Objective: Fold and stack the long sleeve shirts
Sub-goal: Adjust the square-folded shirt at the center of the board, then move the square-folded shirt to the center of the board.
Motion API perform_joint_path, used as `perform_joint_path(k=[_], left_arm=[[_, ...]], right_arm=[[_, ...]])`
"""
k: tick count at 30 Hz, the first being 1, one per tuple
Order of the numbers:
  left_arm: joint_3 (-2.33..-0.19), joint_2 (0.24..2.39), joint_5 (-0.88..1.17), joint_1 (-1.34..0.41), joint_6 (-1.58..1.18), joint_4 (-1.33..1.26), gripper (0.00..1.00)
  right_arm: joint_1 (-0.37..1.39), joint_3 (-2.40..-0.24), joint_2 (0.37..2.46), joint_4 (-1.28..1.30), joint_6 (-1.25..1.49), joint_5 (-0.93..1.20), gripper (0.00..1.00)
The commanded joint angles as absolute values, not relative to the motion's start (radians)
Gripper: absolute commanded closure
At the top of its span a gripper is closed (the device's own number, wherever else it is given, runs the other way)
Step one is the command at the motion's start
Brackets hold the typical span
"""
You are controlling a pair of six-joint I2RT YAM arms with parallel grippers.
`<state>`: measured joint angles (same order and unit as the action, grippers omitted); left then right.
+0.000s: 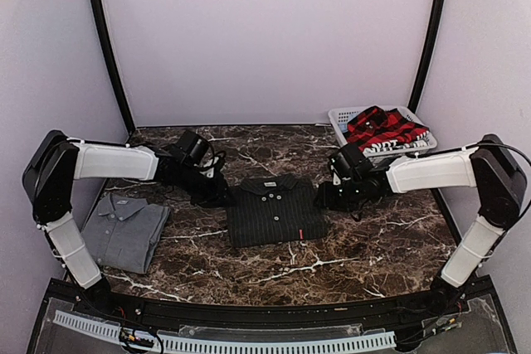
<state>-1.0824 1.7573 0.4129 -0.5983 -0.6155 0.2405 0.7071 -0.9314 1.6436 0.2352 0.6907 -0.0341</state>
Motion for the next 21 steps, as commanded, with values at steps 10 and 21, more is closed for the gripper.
perform_joint_path(k=[10, 21], left_arm=[[-1.072, 1.551, 0.215, -0.56, -0.588, 0.342, 0.73], [-0.979, 1.435, 0.137, -0.517, -0.623, 0.347, 0.73]], right_arm=[[0.744, -1.084, 1.828, 0.319, 0.653, -0.093, 0.57], [0.772, -1.067, 1.873, 0.316, 0.67, -0.086, 0.89]])
